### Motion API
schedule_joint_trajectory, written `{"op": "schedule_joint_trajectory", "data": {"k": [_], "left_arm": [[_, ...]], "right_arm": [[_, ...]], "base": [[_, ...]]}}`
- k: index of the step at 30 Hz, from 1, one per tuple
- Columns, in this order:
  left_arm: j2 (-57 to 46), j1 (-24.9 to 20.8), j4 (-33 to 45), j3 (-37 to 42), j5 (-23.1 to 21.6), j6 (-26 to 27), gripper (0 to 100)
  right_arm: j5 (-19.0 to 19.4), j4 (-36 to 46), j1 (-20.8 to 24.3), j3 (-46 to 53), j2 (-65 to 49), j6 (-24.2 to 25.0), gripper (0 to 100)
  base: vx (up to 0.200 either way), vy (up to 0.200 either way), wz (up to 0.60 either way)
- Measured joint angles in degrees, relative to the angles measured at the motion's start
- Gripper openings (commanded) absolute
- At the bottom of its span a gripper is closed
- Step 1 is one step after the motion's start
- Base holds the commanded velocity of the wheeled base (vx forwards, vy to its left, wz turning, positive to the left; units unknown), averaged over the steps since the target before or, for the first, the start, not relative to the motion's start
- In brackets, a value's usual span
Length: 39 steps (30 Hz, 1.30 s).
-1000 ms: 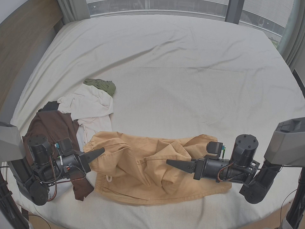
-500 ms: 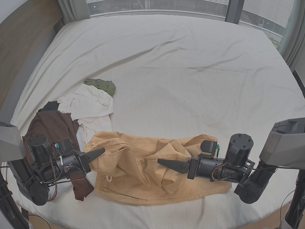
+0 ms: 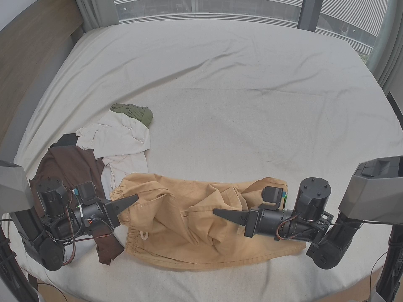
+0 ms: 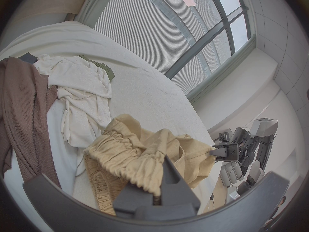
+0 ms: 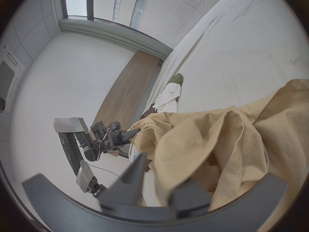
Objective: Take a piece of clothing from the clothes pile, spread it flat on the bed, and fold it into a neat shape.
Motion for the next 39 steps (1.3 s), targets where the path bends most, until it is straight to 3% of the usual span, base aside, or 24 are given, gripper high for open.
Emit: {"op": "schedule_joint_trajectory", "data": {"k": [9,25,39], "left_arm": [[-1.1,-0.06,0.0,-1.02,0.0,-0.13,0],[-4.68,-0.39,0.0,-3.82,0.0,-0.66,0],[-6.1,0.13,0.02,-8.89,0.39,-2.02,0]], "right_arm": [[-0.13,-0.02,-1.72,0.6,-0.96,-0.49,0],[-0.2,-0.05,-7.5,3.17,-8.06,-9.34,0],[-0.2,-0.02,-10.07,2.61,-8.9,-9.56,0]], "base": [[0.0,0.0,0.0],[0.0,0.0,0.0],[0.0,0.0,0.0]]}}
